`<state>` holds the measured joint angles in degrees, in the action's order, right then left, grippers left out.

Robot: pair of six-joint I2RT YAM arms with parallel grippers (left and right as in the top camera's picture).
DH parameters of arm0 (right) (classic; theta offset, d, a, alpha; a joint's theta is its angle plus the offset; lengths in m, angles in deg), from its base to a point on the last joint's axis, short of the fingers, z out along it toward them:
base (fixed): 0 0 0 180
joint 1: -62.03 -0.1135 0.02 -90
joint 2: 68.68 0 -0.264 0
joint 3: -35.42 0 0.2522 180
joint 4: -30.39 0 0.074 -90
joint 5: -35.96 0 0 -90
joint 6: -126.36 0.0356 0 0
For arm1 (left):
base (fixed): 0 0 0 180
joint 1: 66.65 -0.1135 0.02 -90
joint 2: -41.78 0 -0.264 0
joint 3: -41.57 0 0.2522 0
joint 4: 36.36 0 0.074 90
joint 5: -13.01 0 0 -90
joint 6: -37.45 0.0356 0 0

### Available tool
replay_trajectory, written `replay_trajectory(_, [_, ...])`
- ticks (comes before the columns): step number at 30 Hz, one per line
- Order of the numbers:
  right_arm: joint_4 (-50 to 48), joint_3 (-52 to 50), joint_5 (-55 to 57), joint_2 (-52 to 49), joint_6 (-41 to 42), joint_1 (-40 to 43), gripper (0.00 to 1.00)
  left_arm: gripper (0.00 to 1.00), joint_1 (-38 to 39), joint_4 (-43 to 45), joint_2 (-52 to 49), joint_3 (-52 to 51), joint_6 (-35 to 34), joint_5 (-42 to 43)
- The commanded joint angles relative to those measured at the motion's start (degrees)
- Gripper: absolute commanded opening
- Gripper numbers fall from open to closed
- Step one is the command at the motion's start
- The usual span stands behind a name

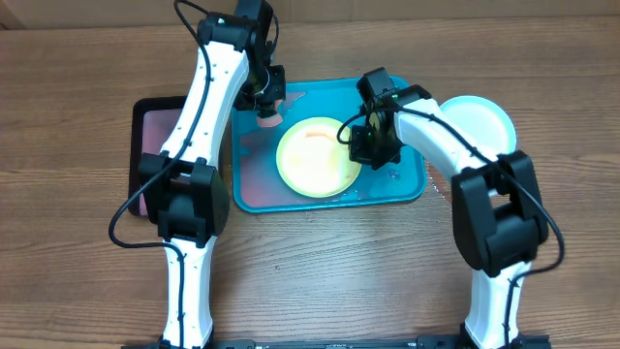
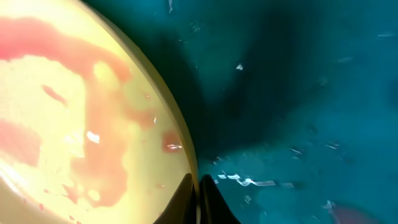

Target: Clean dirty plates on tray and stack at the side

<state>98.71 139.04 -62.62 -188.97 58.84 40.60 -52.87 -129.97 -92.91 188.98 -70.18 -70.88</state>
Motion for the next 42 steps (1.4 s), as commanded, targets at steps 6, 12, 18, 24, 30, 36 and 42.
replay_trajectory(6, [3.2,0.3,19.6,17.5,2.7,-0.3,0.04,0.04,0.7,-0.3,0.4,0.3,-1.0,-2.0])
replay_trajectory(12, [7.8,0.3,36.5,21.1,5.2,-2.2,0.04,0.04,0.9,-0.3,0.4,0.3,-2.8,-2.1])
replay_trajectory(18, [10.1,0.3,49.4,21.2,8.5,-6.4,0.04,0.04,1.0,-0.3,0.4,0.3,-2.8,-2.1])
replay_trajectory(24, [12.7,0.3,66.5,21.2,13.9,-13.7,0.04,0.04,1.0,-0.3,0.3,0.2,-2.8,-2.1])
replay_trajectory(30, [15.9,0.3,81.0,21.2,18.6,-20.8,0.04,0.04,1.0,-0.3,0.3,0.2,-2.8,-2.1])
replay_trajectory(36, [16.9,0.3,87.5,21.2,19.8,-24.8,0.04,0.04,1.0,-0.3,0.3,0.2,-2.8,-2.1])
replay_trajectory(42, [17.4,0.3,88.5,21.2,19.8,-25.8,0.04,0.04,1.0,-0.5,0.3,0.2,-2.8,-2.1])
